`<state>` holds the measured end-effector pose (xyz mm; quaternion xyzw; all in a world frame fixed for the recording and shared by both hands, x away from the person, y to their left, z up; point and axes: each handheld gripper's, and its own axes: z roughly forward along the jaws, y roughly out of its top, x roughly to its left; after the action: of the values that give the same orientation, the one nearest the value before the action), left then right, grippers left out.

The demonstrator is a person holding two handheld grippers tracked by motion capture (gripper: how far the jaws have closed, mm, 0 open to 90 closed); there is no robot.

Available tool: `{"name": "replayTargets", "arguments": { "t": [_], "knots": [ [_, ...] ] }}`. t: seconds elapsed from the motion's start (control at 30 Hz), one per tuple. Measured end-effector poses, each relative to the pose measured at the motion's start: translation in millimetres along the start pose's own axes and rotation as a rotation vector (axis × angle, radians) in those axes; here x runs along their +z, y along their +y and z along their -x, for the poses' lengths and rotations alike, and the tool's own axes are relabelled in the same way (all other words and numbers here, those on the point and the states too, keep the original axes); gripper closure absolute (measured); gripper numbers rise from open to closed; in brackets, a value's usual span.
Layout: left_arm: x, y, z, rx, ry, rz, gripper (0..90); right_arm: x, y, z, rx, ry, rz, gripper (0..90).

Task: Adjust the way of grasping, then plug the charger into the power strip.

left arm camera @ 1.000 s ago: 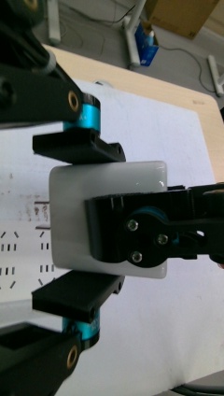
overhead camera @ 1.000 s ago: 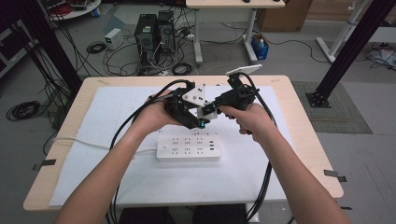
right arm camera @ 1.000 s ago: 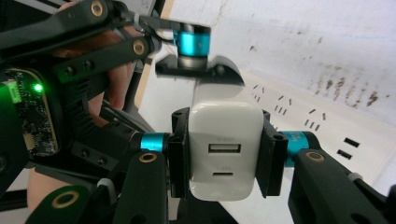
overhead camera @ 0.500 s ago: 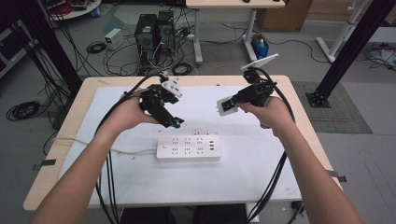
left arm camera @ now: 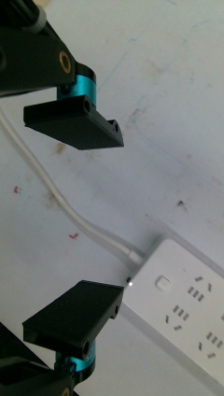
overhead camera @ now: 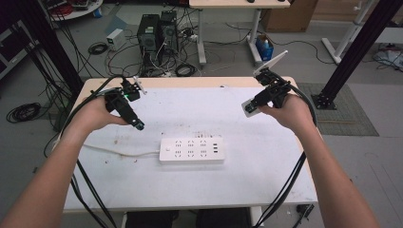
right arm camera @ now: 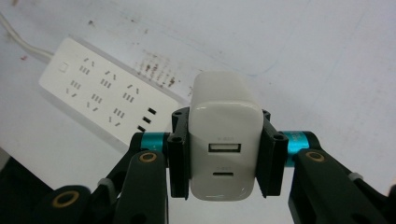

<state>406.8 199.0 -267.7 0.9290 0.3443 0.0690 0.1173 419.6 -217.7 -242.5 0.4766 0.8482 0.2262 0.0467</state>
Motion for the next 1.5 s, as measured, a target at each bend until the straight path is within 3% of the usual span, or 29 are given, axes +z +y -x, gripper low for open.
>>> {"name": "replayTargets", "arguments": {
  "t": [0.27,0.4,0.5,0.63,0.8,0.9,1.13,1.33,1.4,1.43,1.5],
  "knots": [
    [-8.3,-6.1,-3.7,-0.021,0.003,0.015,24.3,-1.0,-1.3,1.3,-0.035,-0.029,-0.014,62.3],
    [-9.7,-5.8,-2.0,-0.014,0.003,0.021,24.3,-1.5,-1.3,-0.1,-0.05,-0.018,-0.011,62.4],
    [-10.1,-6.0,-1.1,0.001,-0.007,0.017,24.3,1.1,0.2,-1.6,-0.115,-0.027,-0.034,62.4],
    [-9.6,-7.0,-0.3,0.007,-0.014,0.008,24.3,2.9,2.0,-3.5,-0.154,-0.025,-0.037,62.4],
    [-11.0,-8.7,0.7,0.022,-0.023,0.015,24.3,12.8,10.6,-14.6,-0.27,-0.014,-0.07,62.4],
    [-11.5,-10.1,1.7,0.025,-0.019,0.013,24.3,18.8,16.3,-20.1,-0.296,0.005,-0.071,62.4],
    [-13.4,-14.6,0.5,0.024,-0.017,0.013,24.3,36.0,26.9,-33.4,-0.433,0.011,-0.102,62.4],
    [-13.4,-18.0,-0.2,0.015,-0.022,0.02,24.3,50.2,34.6,-47.9,-0.529,0.022,-0.158,62.4],
    [-13.1,-18.6,-0.3,0.015,-0.025,0.018,24.2,52.3,35.9,-50.7,-0.534,0.028,-0.161,62.4],
    [-12.7,-18.9,-0.3,0.019,-0.027,0.018,24.3,55.8,38.3,-55.1,-0.571,0.042,-0.171,62.4],
    [-11.6,-19.7,0.2,0.019,-0.032,0.015,24.3,60.2,40.4,-60.7,-0.6,0.041,-0.193,62.4]
  ]
}}
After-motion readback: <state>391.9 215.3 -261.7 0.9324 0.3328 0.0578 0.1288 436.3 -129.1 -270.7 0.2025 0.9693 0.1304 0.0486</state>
